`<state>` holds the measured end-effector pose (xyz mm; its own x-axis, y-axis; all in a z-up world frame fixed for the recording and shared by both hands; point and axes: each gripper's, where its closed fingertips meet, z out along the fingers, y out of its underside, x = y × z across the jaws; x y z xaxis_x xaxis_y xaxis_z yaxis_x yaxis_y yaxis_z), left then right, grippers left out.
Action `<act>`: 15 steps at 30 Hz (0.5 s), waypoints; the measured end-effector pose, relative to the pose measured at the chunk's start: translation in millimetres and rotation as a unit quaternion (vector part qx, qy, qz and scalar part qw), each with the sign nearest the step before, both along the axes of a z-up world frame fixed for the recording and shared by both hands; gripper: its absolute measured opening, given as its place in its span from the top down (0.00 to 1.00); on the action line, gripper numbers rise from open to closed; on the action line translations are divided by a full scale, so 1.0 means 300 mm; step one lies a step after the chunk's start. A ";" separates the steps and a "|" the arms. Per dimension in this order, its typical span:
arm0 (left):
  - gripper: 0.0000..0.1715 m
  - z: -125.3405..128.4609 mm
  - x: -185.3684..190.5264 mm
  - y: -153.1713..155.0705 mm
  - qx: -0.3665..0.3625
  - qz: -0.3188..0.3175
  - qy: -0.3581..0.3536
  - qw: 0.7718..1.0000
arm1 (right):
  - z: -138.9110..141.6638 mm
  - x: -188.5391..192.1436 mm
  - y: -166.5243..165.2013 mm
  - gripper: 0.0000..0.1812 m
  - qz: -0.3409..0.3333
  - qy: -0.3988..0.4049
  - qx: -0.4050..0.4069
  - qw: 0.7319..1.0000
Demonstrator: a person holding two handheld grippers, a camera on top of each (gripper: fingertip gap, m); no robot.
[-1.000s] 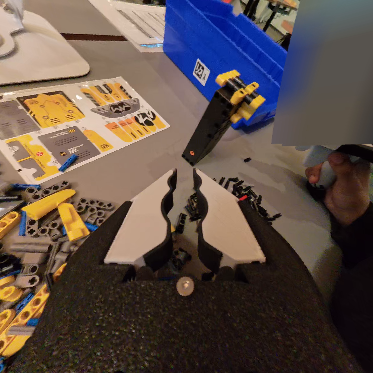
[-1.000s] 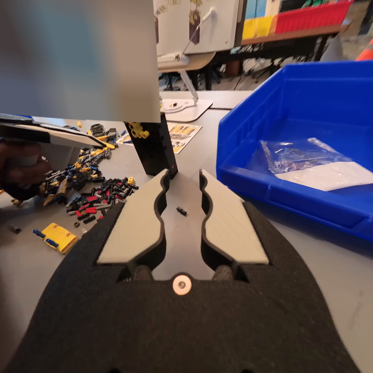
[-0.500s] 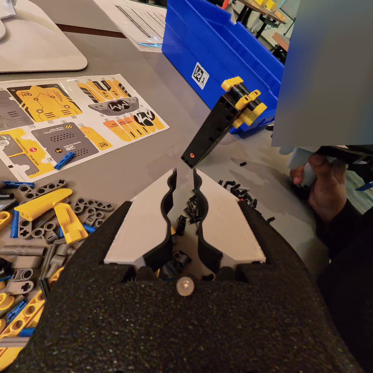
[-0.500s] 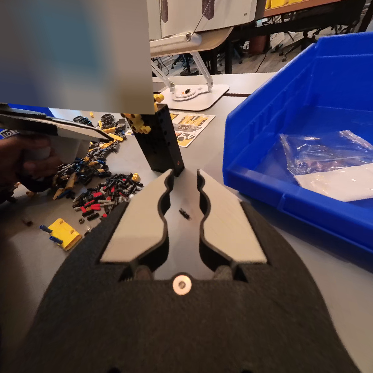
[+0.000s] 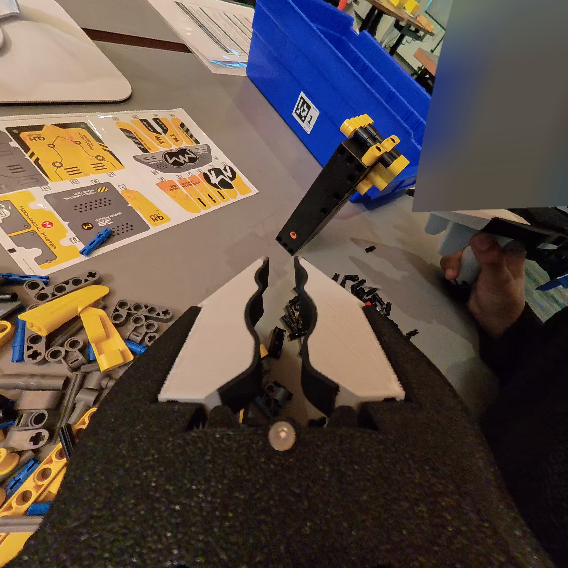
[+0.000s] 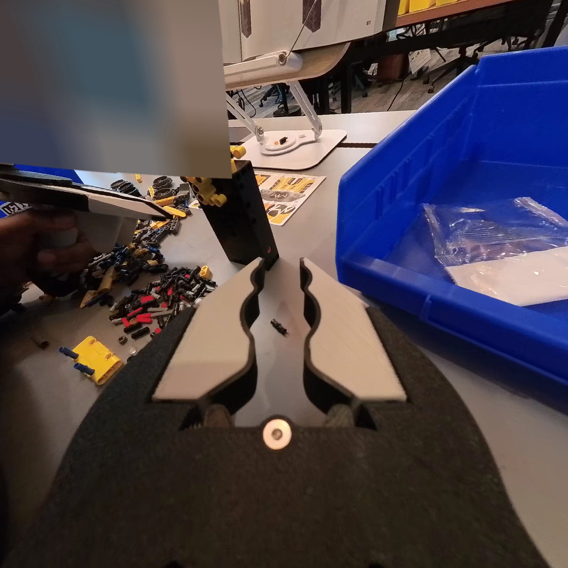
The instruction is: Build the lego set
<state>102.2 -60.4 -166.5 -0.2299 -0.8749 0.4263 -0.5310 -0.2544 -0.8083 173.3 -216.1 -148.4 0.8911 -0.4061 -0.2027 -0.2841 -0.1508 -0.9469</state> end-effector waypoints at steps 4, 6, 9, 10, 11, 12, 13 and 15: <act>0.90 -0.001 0.000 -0.002 0.000 -0.001 0.000 1.000 | 0.000 0.000 0.000 0.88 0.000 0.000 0.000 1.000; 0.90 0.000 -0.001 -0.002 0.001 -0.002 0.000 1.000 | 0.000 0.001 0.001 0.88 0.000 0.000 0.001 1.000; 0.90 0.000 -0.001 -0.004 0.001 -0.003 -0.001 1.000 | -0.001 0.002 0.001 0.88 -0.001 0.000 0.000 1.000; 0.90 -0.001 -0.002 -0.005 0.002 -0.004 -0.001 1.000 | -0.002 0.002 0.001 0.88 -0.001 -0.001 -0.001 1.000; 0.90 -0.001 -0.002 -0.006 0.003 -0.005 -0.002 1.000 | -0.002 0.002 0.002 0.88 -0.001 -0.002 -0.002 1.000; 0.90 -0.001 -0.002 -0.007 0.004 -0.005 -0.002 1.000 | -0.002 0.002 0.002 0.90 -0.002 -0.003 -0.003 1.000; 0.90 -0.002 -0.002 -0.008 0.004 -0.006 -0.002 1.000 | -0.002 0.002 0.002 0.91 -0.002 -0.004 -0.003 1.000; 0.90 -0.002 -0.002 -0.009 0.005 -0.007 -0.002 1.000 | -0.002 0.002 0.003 0.91 -0.002 -0.004 -0.003 1.000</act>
